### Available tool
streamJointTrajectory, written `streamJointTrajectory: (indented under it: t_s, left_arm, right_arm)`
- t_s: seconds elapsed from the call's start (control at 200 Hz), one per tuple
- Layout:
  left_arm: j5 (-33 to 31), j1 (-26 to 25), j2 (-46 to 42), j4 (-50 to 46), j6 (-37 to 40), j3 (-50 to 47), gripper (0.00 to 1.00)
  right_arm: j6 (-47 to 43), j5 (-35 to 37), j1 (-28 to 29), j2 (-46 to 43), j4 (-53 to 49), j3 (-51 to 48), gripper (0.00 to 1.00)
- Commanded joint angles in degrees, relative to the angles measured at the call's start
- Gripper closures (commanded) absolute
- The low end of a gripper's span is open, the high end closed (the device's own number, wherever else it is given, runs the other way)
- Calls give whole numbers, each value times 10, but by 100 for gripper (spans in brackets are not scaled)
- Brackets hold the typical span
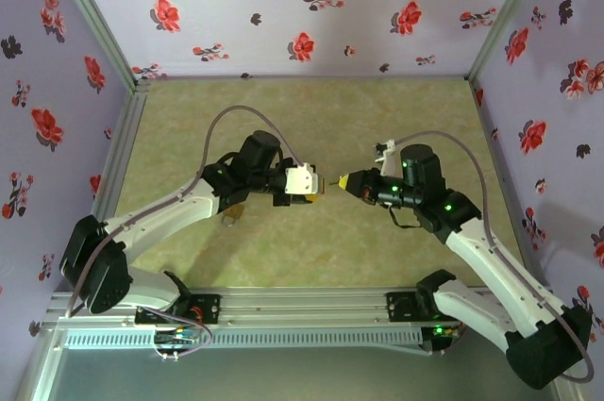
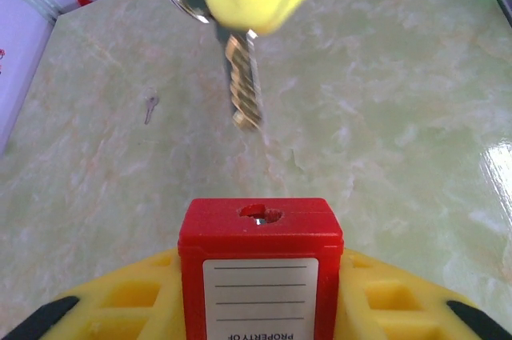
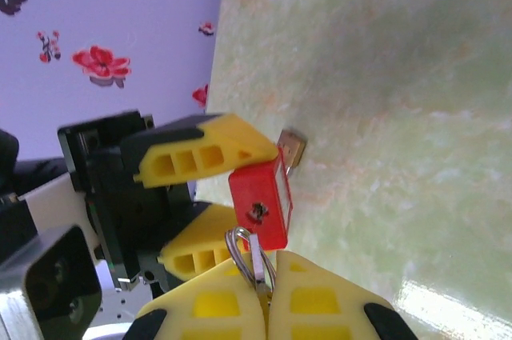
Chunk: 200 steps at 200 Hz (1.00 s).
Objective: Unlock with the key
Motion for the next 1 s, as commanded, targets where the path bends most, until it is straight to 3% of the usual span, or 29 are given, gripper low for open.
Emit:
streamJointTrajectory:
  t_s: [0.0,0.995]
  left_arm:
    - [-6,-3,-4,26,-4,15,86]
    - [-3,-14,14,9,-24,25,86]
  right_arm:
    - [0,26,20,-7,19,-9,100]
    - [16,41,43,9,63,-26,100]
